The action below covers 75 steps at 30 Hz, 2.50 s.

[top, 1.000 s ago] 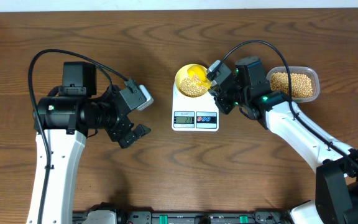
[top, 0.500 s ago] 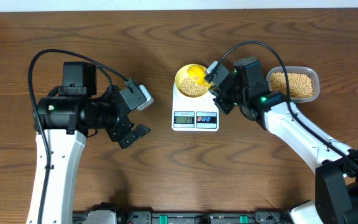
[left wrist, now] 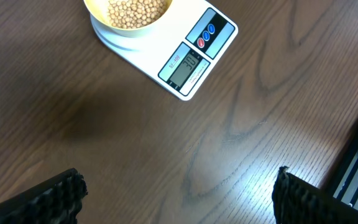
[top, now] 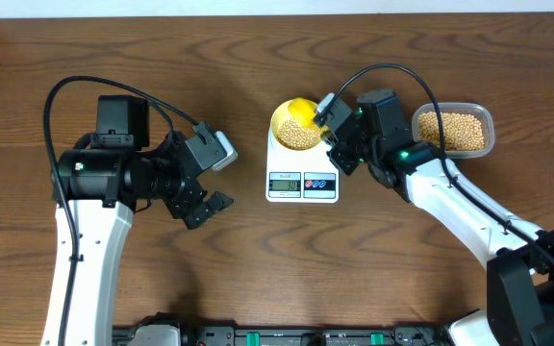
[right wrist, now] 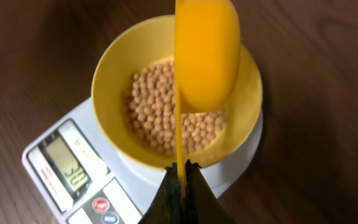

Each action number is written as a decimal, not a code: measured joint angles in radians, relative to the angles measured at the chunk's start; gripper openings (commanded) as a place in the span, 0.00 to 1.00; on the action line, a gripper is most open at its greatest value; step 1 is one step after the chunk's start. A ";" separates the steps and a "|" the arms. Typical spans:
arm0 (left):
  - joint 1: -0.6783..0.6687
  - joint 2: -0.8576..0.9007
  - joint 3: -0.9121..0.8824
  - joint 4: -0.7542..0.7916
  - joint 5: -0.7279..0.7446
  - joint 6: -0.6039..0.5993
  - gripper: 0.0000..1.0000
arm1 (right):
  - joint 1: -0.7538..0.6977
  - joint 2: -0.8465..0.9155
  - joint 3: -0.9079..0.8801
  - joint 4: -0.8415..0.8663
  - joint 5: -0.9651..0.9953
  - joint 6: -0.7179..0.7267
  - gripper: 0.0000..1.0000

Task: Scoop item into bowl and weigh 50g on scale
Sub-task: 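Carry the empty yellow scoop right back to the soybean tub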

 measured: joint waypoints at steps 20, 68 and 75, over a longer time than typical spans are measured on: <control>0.000 0.000 0.000 0.001 0.000 0.000 0.98 | -0.134 -0.286 0.000 -0.251 0.049 0.375 0.02; 0.000 0.000 0.000 0.000 0.000 0.000 0.98 | -0.448 -0.319 0.000 -0.660 0.167 0.534 0.02; 0.000 0.000 0.000 0.000 0.000 0.000 0.98 | -0.448 -0.319 0.000 -0.667 0.170 0.576 0.02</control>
